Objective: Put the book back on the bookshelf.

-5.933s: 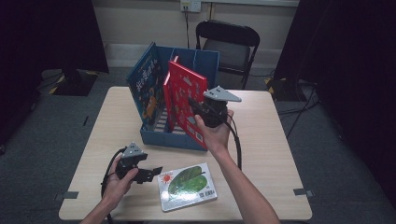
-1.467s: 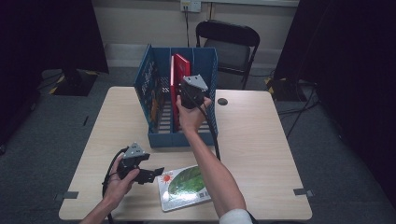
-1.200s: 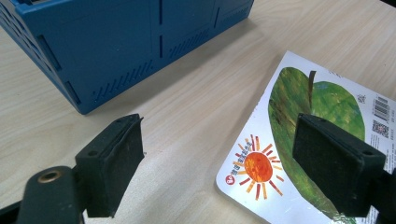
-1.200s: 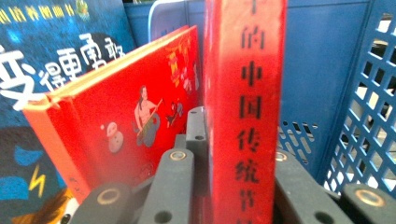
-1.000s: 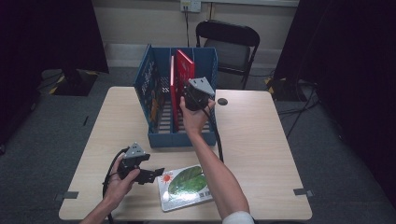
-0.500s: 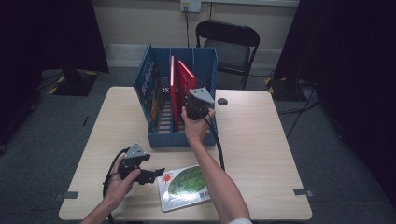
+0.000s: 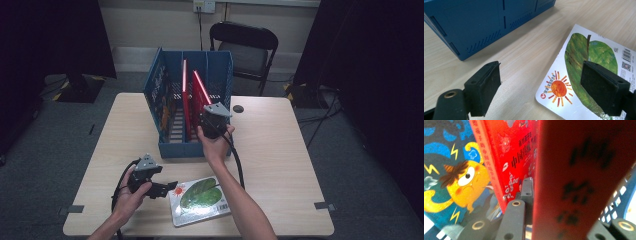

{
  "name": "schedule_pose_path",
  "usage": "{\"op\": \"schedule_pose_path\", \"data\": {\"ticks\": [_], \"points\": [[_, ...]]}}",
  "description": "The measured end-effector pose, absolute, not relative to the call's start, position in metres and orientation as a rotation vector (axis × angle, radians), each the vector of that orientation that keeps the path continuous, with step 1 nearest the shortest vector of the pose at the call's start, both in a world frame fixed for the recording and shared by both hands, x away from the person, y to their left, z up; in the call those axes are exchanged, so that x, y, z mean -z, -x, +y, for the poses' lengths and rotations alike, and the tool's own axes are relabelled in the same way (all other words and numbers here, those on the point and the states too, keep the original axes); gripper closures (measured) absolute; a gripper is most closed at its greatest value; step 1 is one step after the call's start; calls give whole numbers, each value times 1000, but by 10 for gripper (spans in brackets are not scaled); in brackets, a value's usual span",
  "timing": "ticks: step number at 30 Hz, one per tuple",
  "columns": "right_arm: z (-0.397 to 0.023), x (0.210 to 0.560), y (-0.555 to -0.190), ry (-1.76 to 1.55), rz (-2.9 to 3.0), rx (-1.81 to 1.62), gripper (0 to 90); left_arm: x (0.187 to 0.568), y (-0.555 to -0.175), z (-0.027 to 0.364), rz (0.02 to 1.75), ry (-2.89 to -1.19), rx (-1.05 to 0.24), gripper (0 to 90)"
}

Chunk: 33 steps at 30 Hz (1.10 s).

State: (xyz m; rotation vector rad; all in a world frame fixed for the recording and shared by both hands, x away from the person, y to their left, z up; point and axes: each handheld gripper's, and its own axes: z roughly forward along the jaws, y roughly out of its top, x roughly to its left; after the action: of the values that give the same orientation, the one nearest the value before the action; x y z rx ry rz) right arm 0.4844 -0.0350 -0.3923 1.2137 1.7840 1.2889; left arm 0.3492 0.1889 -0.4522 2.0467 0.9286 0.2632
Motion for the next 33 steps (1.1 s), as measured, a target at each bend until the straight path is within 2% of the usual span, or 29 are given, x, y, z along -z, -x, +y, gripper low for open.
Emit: {"op": "schedule_pose_path", "data": {"ticks": [6,10,13,14,15,18,33], "points": [[-37,384,-483,-1205,1827,-1278,741,453,-350,189,930,-2050,-259,163],[-36,383,-483,-1220,1812,-1271,651,454,-349,188,927,-2052,-256,164],[-34,382,-483,-1214,1805,-1272,642,454,-349,188,924,-2055,-256,165],[-33,382,-482,-1211,1801,-1269,672,454,-349,188,925,-2054,-255,165],[-33,382,-482,-1206,1810,-1273,759,454,-349,188,925,-2055,-257,165],[-29,382,-479,-1187,1800,-1237,792,454,-349,189,929,-2054,-256,167],[-29,379,-482,-1192,1697,-1299,807,454,-350,189,928,-2056,-255,168]]}}
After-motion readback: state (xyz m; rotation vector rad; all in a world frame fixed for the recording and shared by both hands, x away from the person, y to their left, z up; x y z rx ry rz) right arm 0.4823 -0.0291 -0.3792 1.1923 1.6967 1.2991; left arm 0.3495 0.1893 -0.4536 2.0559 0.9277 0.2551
